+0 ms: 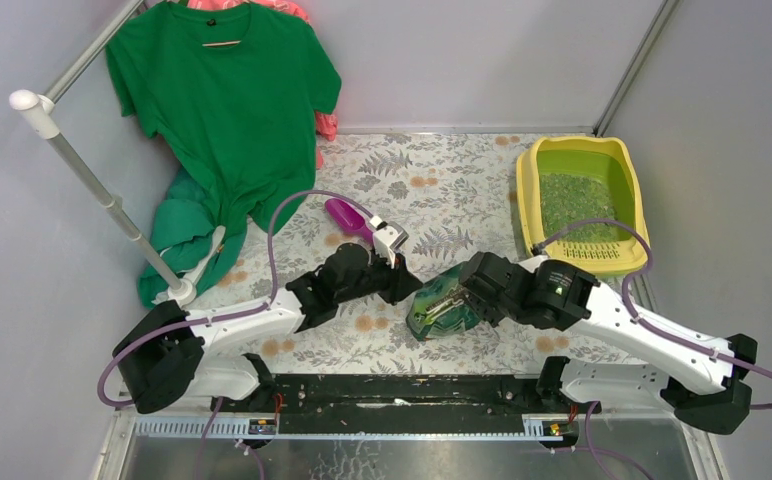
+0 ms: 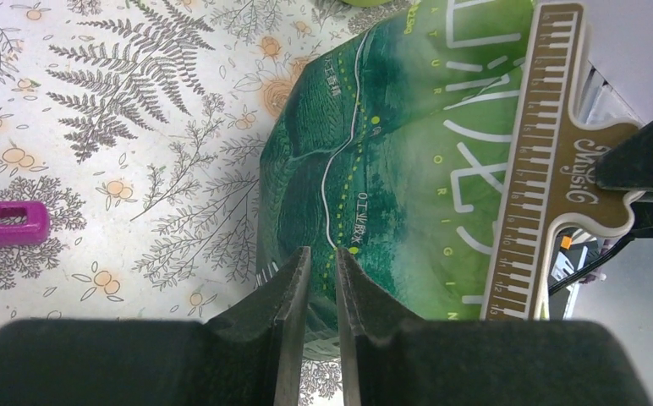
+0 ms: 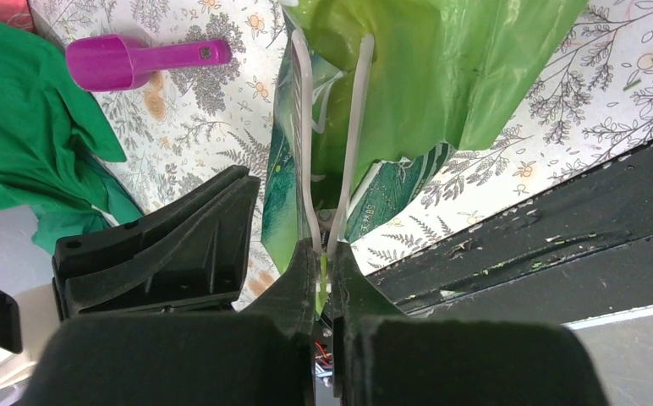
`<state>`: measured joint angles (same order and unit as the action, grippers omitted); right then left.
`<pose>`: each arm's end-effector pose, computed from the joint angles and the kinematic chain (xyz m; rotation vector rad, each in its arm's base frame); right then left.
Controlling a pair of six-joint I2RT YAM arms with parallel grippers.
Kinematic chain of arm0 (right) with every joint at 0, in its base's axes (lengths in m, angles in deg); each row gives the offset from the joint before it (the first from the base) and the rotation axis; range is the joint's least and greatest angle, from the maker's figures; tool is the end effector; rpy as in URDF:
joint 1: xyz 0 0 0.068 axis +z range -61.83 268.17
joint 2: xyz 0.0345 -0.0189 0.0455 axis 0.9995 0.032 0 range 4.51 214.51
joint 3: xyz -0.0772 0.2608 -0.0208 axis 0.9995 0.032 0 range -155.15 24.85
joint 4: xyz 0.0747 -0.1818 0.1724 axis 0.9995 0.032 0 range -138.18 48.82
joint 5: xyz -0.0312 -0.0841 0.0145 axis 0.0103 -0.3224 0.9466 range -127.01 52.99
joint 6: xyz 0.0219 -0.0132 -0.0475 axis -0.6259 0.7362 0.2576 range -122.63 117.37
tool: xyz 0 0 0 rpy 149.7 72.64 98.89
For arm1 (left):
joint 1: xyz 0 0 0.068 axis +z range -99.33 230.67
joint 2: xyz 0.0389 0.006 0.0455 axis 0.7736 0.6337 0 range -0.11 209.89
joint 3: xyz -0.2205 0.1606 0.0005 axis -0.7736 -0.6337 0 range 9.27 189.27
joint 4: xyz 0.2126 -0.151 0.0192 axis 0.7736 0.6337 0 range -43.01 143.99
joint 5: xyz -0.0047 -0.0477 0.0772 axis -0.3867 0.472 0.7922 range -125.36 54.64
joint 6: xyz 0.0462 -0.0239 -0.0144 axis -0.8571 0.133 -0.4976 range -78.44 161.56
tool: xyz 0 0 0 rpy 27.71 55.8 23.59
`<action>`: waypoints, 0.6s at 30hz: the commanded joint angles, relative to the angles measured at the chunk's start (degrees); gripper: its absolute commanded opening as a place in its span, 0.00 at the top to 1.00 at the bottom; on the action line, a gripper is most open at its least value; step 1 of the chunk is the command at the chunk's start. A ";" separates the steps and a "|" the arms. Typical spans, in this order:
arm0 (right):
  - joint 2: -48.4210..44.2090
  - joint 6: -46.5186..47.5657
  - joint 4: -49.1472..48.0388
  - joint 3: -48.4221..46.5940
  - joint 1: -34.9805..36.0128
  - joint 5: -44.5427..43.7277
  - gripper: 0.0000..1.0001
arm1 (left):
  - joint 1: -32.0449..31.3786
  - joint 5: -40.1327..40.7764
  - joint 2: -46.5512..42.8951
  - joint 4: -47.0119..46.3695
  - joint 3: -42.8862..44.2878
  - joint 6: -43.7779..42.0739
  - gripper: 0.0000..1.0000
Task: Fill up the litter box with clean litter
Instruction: Clamp the cat litter bag at the center of the board.
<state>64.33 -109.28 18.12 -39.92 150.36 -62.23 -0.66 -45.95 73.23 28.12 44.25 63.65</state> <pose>0.0960 0.1496 0.3294 1.1194 2.3470 0.6033 0.1675 -0.2199 0.2249 0.6450 1.9422 -1.0146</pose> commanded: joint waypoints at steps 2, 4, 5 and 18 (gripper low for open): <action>-3.05 -3.45 4.75 3.45 -0.41 0.40 1.00 | -0.69 -1.82 -0.79 -5.29 1.75 -1.43 0.76; -5.36 -4.18 4.09 4.73 -0.42 -0.06 1.00 | -0.97 -1.96 -0.54 -5.34 1.99 -1.58 0.76; -6.02 -4.45 3.76 5.27 -0.41 -0.25 1.00 | -1.22 -2.05 -0.34 -5.44 2.10 -1.73 0.76; -6.73 -4.00 -0.18 8.51 -0.49 -1.02 1.00 | -3.42 -4.20 2.80 -6.69 2.81 -3.24 0.77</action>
<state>57.24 -112.63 14.47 -33.30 150.36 -61.44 -2.93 -48.29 75.08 26.00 45.39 62.34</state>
